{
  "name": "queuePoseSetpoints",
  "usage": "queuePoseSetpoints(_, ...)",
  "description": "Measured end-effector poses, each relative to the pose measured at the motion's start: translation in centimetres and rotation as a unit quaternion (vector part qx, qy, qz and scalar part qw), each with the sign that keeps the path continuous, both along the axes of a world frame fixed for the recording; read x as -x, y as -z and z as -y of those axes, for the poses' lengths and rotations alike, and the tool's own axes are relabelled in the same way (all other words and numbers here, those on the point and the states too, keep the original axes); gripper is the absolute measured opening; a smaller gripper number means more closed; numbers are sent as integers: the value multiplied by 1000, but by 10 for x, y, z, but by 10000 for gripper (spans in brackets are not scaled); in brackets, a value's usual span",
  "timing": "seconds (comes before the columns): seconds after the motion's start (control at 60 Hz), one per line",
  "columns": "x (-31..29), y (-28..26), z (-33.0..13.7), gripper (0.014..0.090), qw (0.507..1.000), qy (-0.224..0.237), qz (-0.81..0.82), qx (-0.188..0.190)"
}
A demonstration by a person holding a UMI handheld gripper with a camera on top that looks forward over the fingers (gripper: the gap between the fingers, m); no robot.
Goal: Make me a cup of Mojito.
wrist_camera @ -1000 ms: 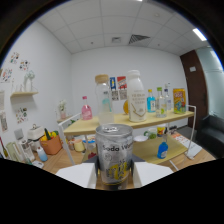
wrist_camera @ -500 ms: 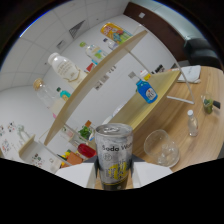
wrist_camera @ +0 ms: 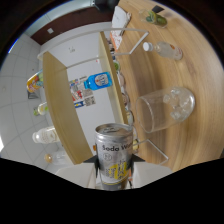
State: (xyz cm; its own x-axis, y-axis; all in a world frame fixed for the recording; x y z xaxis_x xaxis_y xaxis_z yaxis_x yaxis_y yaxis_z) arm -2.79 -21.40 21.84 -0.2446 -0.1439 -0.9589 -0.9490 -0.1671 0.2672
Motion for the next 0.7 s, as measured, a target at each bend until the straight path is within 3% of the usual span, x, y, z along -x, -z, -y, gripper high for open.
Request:
queuePoseSetpoints(0.35, -19, -13, -5, 502, 985, 25, -167, -18)
queuePoseSetpoints(0.7, -18, -14, -10, 501, 993, 17, -117, -18)
